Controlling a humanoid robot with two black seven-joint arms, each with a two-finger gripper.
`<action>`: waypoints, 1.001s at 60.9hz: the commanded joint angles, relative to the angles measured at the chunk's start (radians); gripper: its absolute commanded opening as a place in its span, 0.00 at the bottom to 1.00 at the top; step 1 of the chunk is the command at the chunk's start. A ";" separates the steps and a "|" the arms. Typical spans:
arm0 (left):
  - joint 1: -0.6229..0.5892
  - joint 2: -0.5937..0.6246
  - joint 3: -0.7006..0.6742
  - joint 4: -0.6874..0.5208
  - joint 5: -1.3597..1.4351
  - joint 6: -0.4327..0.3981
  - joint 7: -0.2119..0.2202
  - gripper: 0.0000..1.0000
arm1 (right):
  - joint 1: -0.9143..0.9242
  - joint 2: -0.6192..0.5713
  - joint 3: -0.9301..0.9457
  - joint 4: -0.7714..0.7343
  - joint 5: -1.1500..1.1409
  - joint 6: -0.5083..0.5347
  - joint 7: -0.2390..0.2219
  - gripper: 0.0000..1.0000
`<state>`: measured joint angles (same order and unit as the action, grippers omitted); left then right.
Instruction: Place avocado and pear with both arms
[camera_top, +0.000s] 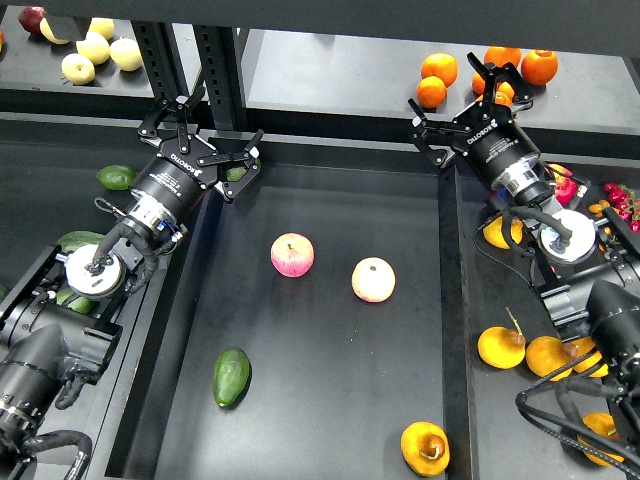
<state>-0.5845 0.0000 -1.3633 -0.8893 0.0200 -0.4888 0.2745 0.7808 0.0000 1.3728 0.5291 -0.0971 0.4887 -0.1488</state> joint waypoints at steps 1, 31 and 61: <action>0.000 0.000 0.000 0.009 0.000 0.000 0.000 0.99 | 0.000 0.000 0.000 -0.001 -0.001 0.000 0.000 1.00; -0.006 0.000 0.018 0.007 0.000 0.000 0.018 0.99 | 0.000 0.000 0.002 -0.008 0.000 0.000 0.000 1.00; -0.107 0.051 0.315 -0.003 -0.002 0.000 0.214 0.99 | -0.008 0.000 0.003 -0.006 0.000 0.000 0.000 1.00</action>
<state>-0.6500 0.0000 -1.1702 -0.8892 0.0201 -0.4887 0.4871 0.7756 0.0000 1.3761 0.5247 -0.0966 0.4887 -0.1488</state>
